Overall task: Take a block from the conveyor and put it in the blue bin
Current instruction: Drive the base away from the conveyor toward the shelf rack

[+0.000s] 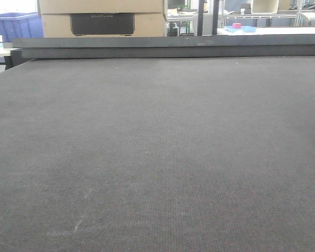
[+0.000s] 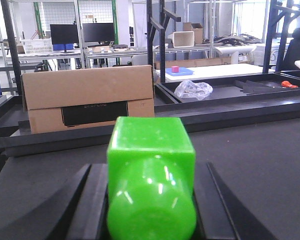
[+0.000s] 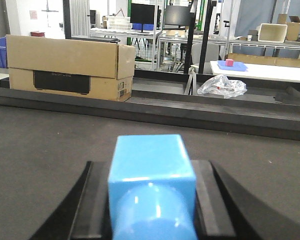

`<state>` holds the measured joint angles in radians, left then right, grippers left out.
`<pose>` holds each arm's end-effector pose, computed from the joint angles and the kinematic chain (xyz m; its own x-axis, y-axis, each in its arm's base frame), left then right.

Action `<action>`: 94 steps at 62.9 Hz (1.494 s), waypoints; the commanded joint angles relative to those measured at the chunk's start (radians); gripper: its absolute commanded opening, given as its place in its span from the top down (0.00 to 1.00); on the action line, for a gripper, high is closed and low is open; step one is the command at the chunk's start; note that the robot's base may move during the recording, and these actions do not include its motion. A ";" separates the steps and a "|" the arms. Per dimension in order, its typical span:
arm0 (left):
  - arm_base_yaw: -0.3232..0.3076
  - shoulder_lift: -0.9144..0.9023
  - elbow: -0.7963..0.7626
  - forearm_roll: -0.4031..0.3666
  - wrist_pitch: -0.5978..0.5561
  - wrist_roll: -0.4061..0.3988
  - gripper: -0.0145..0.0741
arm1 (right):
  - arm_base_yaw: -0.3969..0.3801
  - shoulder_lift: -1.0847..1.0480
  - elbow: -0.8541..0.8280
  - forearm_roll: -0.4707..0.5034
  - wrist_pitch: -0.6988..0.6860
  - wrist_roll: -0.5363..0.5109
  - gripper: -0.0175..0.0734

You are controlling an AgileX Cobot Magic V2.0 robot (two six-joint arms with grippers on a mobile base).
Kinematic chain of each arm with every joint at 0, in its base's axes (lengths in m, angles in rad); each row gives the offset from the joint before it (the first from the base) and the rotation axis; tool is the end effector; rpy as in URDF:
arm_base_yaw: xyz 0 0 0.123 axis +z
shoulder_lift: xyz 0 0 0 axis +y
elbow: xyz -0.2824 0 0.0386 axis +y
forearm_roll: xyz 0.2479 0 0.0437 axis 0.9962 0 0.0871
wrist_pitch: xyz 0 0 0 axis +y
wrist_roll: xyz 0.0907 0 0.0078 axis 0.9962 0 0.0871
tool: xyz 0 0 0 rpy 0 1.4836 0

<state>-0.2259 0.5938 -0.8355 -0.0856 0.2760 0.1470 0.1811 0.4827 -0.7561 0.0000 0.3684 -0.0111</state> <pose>0.1054 -0.0264 0.4195 0.0683 0.0506 -0.9964 0.2427 0.9679 0.0657 0.0843 0.0154 0.3964 -0.0057 -0.0123 -0.9999 -0.1802 0.9836 -0.0111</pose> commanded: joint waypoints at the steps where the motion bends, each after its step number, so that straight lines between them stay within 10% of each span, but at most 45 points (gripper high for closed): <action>1: -0.005 -0.004 -0.007 0.001 -0.013 0.003 0.96 | 0.002 -0.005 0.001 -0.008 -0.028 -0.003 0.99; 94: -0.005 -0.004 -0.007 0.001 -0.013 0.003 0.96 | 0.002 -0.005 0.001 -0.008 -0.032 -0.003 0.99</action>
<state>-0.2259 0.5933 -0.8355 -0.0856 0.2778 0.1470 0.1811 0.4827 -0.7561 0.0000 0.3604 -0.0111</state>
